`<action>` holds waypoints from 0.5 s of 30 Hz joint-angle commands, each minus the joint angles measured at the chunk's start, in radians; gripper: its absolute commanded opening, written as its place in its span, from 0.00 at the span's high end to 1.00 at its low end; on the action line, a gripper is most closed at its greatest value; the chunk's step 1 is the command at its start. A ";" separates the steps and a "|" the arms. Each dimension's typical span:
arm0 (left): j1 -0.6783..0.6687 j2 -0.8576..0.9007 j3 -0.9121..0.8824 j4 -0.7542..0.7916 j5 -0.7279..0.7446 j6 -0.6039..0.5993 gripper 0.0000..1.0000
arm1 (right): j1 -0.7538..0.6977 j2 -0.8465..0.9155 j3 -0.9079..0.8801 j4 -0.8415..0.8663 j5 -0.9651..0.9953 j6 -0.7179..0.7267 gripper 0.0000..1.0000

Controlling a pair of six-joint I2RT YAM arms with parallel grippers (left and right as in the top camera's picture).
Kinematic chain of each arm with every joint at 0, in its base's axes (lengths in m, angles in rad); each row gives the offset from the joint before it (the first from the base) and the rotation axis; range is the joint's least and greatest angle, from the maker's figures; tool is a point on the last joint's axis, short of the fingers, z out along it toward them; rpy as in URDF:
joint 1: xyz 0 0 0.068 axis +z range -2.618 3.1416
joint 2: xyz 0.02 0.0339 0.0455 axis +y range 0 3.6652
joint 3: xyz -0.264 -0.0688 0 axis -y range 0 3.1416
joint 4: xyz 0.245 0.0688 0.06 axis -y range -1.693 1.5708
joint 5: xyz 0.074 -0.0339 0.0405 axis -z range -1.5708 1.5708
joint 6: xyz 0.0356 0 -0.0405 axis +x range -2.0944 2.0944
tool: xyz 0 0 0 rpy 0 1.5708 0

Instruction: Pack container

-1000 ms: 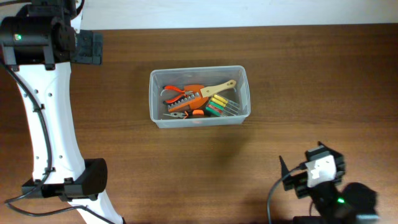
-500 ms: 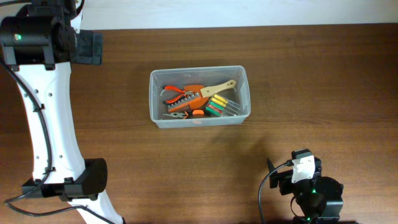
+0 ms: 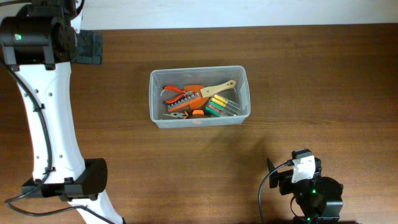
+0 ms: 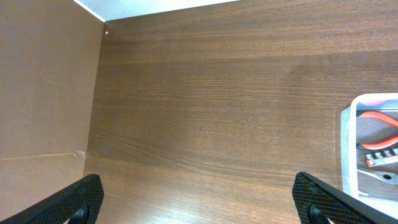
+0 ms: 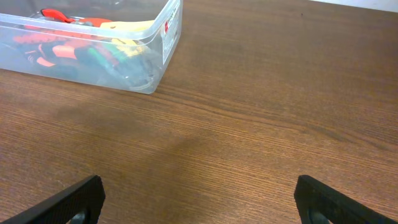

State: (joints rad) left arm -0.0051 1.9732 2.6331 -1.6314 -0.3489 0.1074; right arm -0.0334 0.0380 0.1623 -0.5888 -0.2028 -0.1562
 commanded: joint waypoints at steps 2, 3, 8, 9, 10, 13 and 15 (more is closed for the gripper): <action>0.001 -0.003 0.001 -0.002 -0.007 -0.013 0.01 | -0.006 -0.012 -0.007 0.005 0.012 0.012 0.02; 0.001 -0.003 0.001 -0.002 -0.007 -0.013 0.01 | -0.006 -0.012 -0.007 0.005 0.012 0.012 0.02; -0.003 -0.012 0.001 -0.002 -0.007 -0.013 0.01 | -0.006 -0.012 -0.007 0.005 0.012 0.012 0.02; -0.012 -0.030 0.000 -0.002 -0.007 -0.013 0.01 | -0.006 -0.012 -0.007 0.005 0.012 0.012 0.02; -0.019 -0.043 0.000 -0.002 -0.007 -0.013 0.01 | -0.006 -0.012 -0.007 0.005 0.012 0.012 0.02; -0.051 -0.109 -0.028 -0.001 -0.007 -0.013 0.01 | -0.006 -0.012 -0.007 0.005 0.012 0.012 0.02; -0.069 -0.175 -0.082 -0.001 -0.007 -0.013 0.01 | -0.006 -0.012 -0.007 0.005 0.012 0.012 0.02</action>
State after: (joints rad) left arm -0.0402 1.9362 2.6087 -1.6302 -0.3492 0.1070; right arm -0.0334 0.0380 0.1623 -0.5888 -0.2031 -0.1558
